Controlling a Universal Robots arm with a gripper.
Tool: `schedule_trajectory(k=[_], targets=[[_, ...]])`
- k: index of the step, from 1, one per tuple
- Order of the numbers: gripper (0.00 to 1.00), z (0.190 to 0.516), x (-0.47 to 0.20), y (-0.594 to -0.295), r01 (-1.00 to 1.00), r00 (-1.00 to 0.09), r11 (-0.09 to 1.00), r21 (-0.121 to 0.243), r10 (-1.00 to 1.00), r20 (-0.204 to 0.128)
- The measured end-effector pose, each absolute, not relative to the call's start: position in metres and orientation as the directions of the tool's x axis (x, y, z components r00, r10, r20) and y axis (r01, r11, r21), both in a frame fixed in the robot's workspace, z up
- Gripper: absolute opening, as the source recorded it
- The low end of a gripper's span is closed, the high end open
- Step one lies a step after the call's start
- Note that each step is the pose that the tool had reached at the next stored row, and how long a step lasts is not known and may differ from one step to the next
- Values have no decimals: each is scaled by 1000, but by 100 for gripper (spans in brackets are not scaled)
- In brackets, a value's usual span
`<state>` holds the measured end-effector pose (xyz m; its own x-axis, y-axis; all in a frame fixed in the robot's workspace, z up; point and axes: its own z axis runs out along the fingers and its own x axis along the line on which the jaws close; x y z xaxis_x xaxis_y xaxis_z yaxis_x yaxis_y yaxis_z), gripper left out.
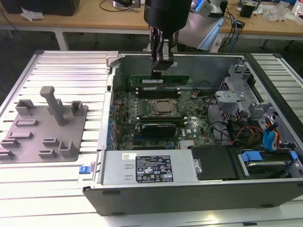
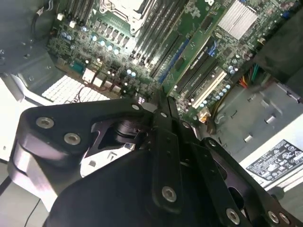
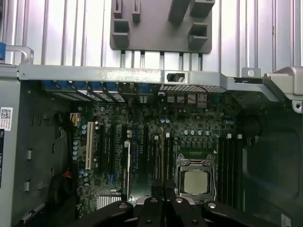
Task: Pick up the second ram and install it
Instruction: 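Pick up the second ram and move it above second insertion slot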
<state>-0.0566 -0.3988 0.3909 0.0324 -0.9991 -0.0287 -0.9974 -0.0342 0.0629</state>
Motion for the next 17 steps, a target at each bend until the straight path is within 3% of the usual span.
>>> schedule_trajectory(k=[17], targets=[[9,328,-43,-380,-995,70,-72,69,-997,-29]])
